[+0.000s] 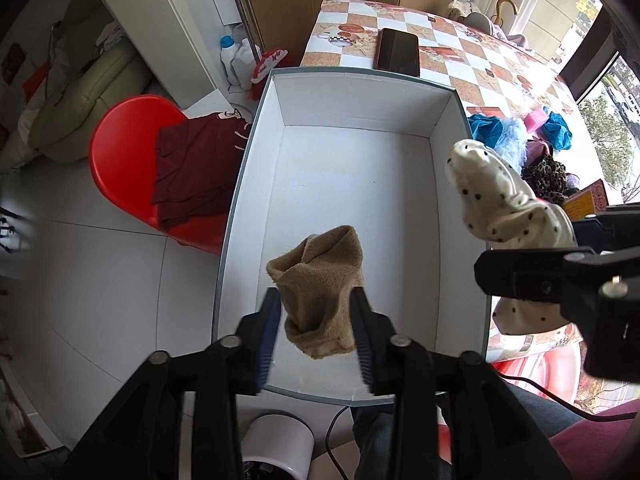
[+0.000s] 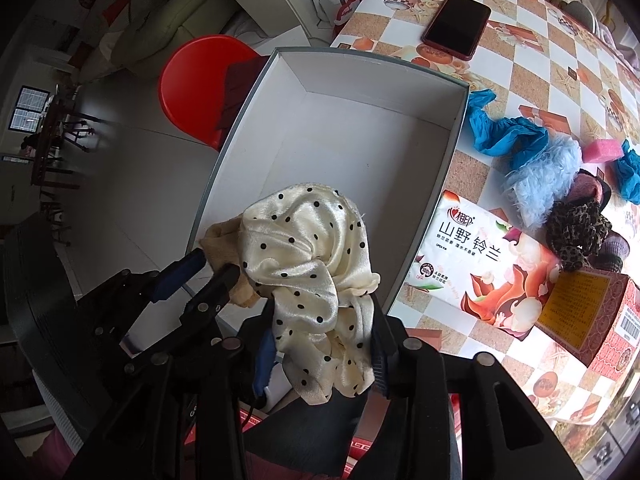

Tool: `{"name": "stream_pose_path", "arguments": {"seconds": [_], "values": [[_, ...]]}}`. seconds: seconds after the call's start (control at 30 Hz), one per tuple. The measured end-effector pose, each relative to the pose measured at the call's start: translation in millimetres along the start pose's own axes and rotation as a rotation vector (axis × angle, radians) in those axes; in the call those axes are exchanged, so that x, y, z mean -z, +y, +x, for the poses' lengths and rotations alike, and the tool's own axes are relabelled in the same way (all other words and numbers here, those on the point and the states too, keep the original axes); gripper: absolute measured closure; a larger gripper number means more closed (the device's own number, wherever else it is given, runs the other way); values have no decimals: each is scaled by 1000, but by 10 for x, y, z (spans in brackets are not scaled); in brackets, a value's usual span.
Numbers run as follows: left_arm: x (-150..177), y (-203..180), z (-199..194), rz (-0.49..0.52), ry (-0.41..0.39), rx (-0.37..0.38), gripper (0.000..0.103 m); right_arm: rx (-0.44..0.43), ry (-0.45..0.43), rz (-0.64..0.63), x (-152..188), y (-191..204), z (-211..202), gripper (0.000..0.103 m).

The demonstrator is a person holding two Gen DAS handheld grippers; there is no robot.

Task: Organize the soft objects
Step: 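Open the left tool to drop the sock while the right tool drops the scrunchie into the box, then withdraw both tools from the box and reach toward the remaining items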

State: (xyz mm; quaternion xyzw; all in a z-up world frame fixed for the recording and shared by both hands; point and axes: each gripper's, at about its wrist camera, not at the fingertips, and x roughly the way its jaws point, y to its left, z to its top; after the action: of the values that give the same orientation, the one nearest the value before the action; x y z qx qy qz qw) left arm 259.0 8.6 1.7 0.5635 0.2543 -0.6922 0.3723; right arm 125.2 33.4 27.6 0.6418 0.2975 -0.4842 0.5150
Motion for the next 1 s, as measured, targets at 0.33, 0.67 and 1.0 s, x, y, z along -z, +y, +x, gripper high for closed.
{"name": "stream_pose_path", "arguments": {"seconds": [0.33, 0.67, 1.0], "values": [[-36, 55, -46, -48, -18, 48, 14, 18, -34, 15, 18, -50, -84, 14], [-62, 135, -78, -138, 14, 203, 11, -10, -30, 87, -8, -243, -116, 0], [-289, -63, -246, -68, -7, 149, 11, -73, -144, 255, -61, -791, -593, 0]]}}
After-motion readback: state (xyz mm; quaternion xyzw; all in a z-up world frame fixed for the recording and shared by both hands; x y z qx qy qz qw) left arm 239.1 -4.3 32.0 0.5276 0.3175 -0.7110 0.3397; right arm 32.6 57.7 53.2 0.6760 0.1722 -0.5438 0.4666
